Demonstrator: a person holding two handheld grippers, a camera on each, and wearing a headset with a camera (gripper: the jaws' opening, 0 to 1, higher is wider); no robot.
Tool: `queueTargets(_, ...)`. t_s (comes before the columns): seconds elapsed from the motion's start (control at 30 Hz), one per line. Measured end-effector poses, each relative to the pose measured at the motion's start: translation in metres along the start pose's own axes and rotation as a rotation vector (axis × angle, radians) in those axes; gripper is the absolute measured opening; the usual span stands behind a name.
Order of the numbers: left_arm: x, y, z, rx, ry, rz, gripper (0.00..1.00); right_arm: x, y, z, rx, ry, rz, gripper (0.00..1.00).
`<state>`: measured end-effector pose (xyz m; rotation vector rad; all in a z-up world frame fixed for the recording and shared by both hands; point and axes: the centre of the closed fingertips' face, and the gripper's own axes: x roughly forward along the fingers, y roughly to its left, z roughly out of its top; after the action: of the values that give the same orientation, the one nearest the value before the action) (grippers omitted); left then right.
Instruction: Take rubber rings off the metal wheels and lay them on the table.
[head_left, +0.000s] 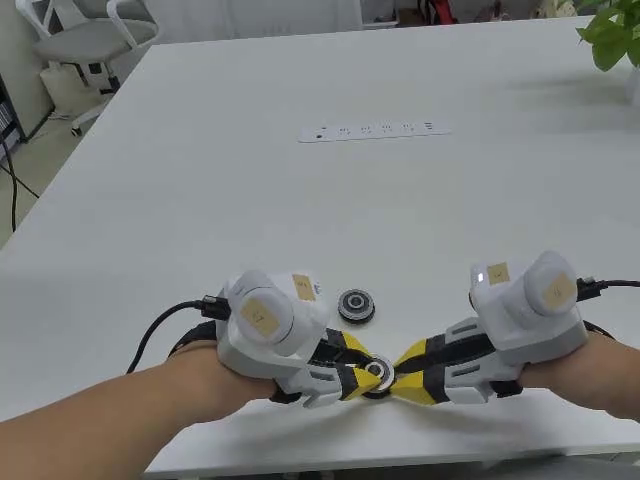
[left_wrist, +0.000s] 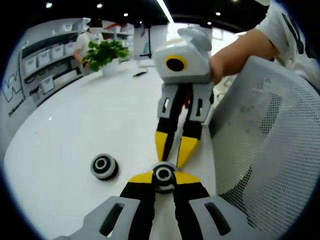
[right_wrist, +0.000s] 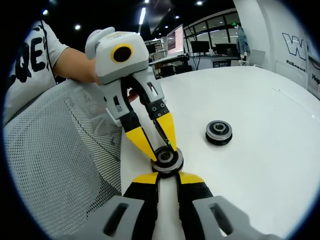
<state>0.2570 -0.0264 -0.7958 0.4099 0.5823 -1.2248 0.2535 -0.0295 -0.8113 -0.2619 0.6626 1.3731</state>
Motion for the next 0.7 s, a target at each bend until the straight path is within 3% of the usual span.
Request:
queueTargets(0.4,0.0,0.0005,-0.0001,0.007,0.004,0.003,0.14,-0.0001,-0.0051,-0.0011,0.016,0.016,-0.015,0.02)
queueTargets(0.6,-0.0003,0.0007,-0.0007,0.011,0.008,0.008,0.13,-0.0055,-0.0093,0.0018,0.117,-0.009,-0.031,0.0)
queueTargets(0.7,-0.0003,0.0005,-0.0009,0.011,0.01,0.01,0.13,-0.0053,-0.0096,0.0011,0.132,-0.013,-0.031,0.0)
